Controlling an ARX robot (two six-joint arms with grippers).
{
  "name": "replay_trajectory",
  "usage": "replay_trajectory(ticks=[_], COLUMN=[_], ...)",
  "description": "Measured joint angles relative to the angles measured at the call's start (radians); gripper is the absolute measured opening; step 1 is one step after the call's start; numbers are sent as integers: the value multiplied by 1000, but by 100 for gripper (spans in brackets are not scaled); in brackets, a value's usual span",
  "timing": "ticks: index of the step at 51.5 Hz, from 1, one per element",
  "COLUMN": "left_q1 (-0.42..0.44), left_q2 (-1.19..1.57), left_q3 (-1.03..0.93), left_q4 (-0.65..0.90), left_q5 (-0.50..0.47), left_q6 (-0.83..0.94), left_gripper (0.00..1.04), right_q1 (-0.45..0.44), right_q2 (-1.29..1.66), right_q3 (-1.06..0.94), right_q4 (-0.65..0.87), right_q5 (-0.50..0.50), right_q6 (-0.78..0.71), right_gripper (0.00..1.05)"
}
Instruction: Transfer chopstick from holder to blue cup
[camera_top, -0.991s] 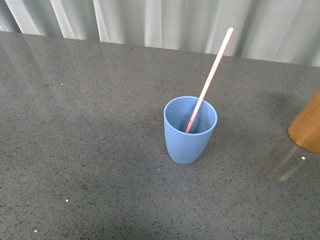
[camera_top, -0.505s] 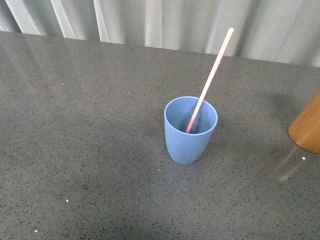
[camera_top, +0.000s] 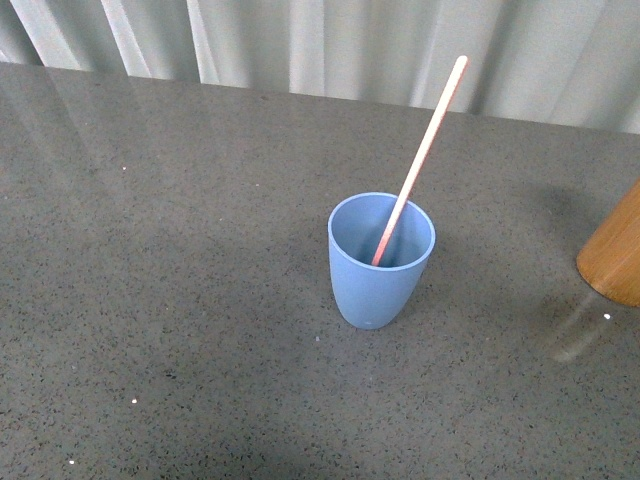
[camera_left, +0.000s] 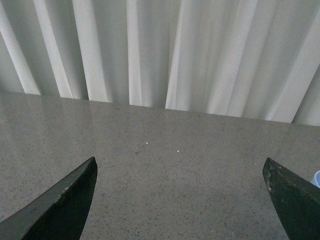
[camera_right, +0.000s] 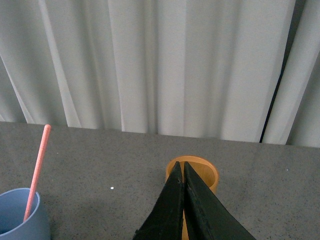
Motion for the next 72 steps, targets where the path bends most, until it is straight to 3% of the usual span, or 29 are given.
replay_trajectory(ticks=[7,13,30,58,72], left_q1=[0,0,0,0,0], left_q2=[0,0,-1,-1,-1], left_q3=[0,0,0,0,0], left_q4=[0,0,0,0,0], left_q5=[0,0,0,0,0], left_q6=[0,0,0,0,0], left_gripper=[98,98,98,98,98], right_q1=[0,0,0,0,0], right_q2=[-38,-162,-197,-197,-197], right_q3=[0,0,1,1,1], right_q4=[-39,-194,-204,-204,-204], right_q5=[0,0,0,0,0], right_q6=[0,1,7,8,8], right_gripper=[1,1,1,96,95])
